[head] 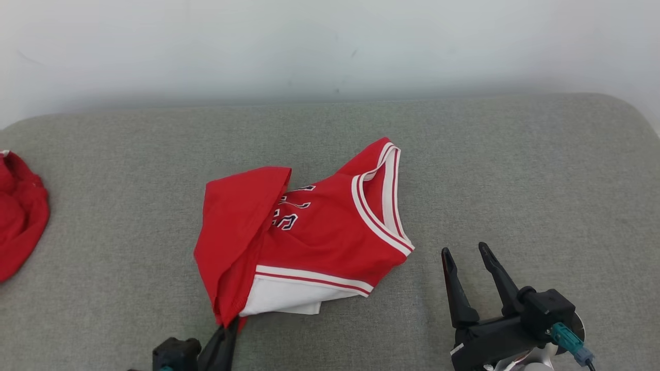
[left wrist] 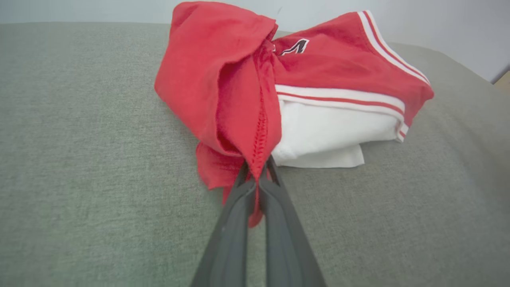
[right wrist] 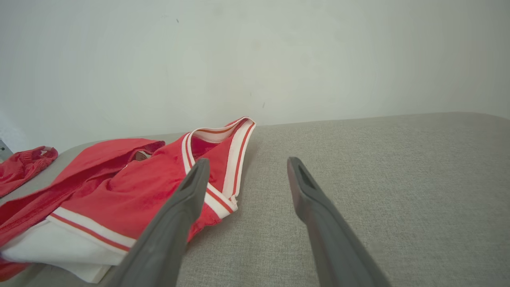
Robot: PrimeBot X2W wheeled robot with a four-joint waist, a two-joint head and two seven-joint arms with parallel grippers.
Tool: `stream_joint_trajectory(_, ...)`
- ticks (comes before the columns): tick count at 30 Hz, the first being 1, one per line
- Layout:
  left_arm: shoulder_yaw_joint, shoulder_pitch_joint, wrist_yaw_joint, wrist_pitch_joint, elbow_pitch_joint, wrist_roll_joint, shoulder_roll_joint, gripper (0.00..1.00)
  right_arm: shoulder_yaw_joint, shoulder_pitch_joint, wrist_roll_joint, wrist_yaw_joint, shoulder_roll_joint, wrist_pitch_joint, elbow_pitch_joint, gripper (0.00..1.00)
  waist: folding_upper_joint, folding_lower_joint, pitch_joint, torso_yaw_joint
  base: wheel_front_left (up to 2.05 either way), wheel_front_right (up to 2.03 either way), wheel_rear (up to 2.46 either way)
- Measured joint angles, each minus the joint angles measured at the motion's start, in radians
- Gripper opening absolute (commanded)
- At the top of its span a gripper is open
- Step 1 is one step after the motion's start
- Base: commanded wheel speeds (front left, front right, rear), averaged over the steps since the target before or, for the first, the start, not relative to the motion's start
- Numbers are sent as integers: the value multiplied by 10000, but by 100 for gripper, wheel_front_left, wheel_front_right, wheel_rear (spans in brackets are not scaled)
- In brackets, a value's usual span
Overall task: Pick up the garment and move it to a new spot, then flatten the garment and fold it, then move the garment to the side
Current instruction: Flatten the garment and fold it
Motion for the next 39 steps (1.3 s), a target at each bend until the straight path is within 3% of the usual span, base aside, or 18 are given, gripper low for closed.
stream_joint_trajectory(1,-23,15,121,-69,-8,163,-8,100,23,-3,31,0,-4,0,63,100,0,0,-1,35,0,0,0)
stream_joint_trajectory(10,742,66,788,-880,-1001,238,-104,100,65,-134,81,0,-6,0,648,100,0,0,-4,171,0,0,0)
stream_joint_trajectory(15,1262,252,1338,-970,-1358,757,236,100,146,-242,221,0,-8,0,1348,100,0,0,-71,278,0,0,0)
stream_joint_trajectory(20,1726,478,1624,-980,-1536,865,399,100,280,-491,420,0,-6,90,2033,100,0,0,-136,418,0,0,0)
stream_joint_trajectory(24,2161,700,1691,-982,-1755,786,451,100,479,-925,754,0,-8,192,2828,100,0,0,-180,621,0,0,0)
stream_joint_trajectory(35,2105,773,1463,-997,-1772,800,109,100,2146,-2517,3733,0,-2,568,5461,100,0,1,-221,1394,0,0,0)
stream_joint_trajectory(36,2113,772,1455,-997,-1749,800,84,100,2368,-2643,4025,0,-4,617,5659,89,0,1,-224,1448,0,0,0)
stream_joint_trajectory(37,2125,772,1446,-997,-1726,800,73,100,2592,-2735,4238,0,-6,610,5812,0,0,0,-227,1497,0,0,0)
stream_joint_trajectory(39,2146,771,1379,-997,-1680,802,50,100,2947,-2939,4435,0,-4,514,6149,0,0,0,-240,1563,0,0,0)
